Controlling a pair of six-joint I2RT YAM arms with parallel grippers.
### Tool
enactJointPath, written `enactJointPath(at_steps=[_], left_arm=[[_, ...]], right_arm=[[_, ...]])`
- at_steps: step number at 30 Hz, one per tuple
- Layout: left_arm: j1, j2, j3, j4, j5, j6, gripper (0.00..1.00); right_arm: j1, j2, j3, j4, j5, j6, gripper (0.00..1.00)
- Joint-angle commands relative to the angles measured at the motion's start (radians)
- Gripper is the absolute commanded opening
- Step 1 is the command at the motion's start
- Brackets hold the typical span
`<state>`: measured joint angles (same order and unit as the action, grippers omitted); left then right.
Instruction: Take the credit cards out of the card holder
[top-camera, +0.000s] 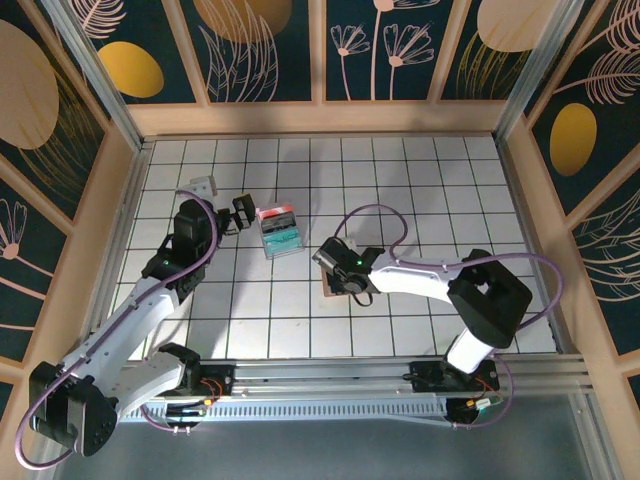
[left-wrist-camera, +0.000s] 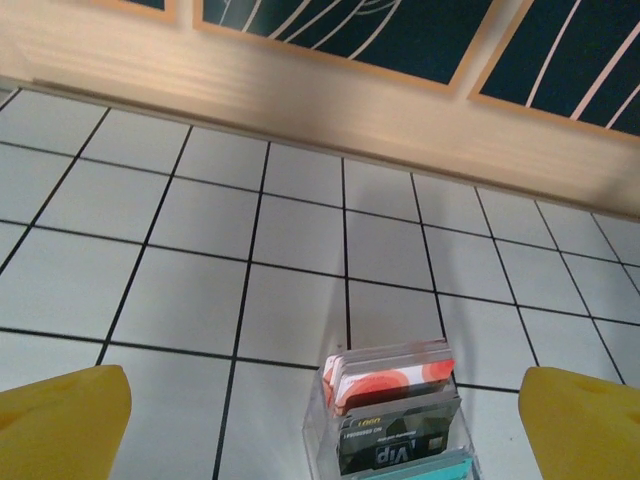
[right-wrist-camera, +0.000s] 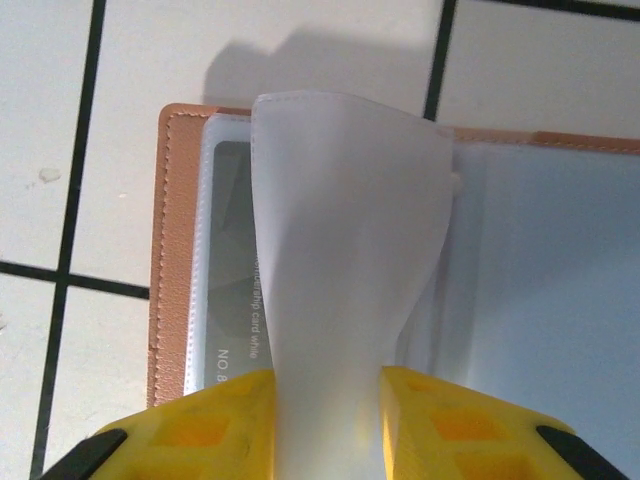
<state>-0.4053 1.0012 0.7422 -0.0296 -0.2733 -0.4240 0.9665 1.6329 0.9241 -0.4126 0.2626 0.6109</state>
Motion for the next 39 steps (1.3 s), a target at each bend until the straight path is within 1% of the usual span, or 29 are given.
enactJointPath(at_steps=[1, 6, 10, 16, 19, 25, 30, 32, 34, 36, 39], left_arm=[[0.006, -0.025, 0.046, 0.003, 0.005, 0.021, 0.99], [0.006, -0.029, 0.064, 0.004, 0.002, 0.028, 0.99], [0.006, -0.032, 0.075, -0.012, -0.014, 0.036, 0.99], [0.006, -0.039, 0.077, -0.023, -0.021, 0.052, 0.99], [0.007, -0.038, 0.085, -0.024, -0.020, 0.057, 0.99], [0.006, -0.034, 0.082, -0.023, 0.013, 0.057, 0.99], [0.000, -0.018, 0.076, -0.021, 0.044, 0.061, 0.99], [-0.021, -0.011, 0.062, -0.006, 0.044, 0.054, 0.99], [-0.065, 0.001, 0.055, 0.002, 0.005, 0.054, 0.99], [-0.143, 0.028, 0.063, -0.008, -0.075, 0.069, 0.99], [-0.227, 0.083, 0.079, -0.023, -0.113, 0.061, 0.99]], right_arm=[[-0.019, -0.022, -0.002, -0.047, 0.065, 0.022, 0.34], [-0.029, -0.030, -0.005, -0.072, 0.095, 0.033, 0.40], [-0.040, -0.057, -0.020, -0.075, 0.108, 0.044, 0.41], [-0.078, -0.124, -0.064, -0.060, 0.110, 0.055, 0.41], [-0.110, -0.154, -0.099, -0.038, 0.089, 0.053, 0.41], [-0.170, -0.187, -0.164, 0.008, 0.031, 0.035, 0.40], [-0.201, -0.190, -0.191, 0.011, 0.034, 0.026, 0.40], [-0.216, -0.194, -0.201, 0.017, 0.034, 0.023, 0.39], [-0.231, -0.201, -0.214, 0.025, 0.033, 0.018, 0.37], [-0.246, -0.213, -0.223, 0.033, 0.030, 0.016, 0.35], [-0.270, -0.230, -0.241, 0.046, 0.028, 0.010, 0.35]])
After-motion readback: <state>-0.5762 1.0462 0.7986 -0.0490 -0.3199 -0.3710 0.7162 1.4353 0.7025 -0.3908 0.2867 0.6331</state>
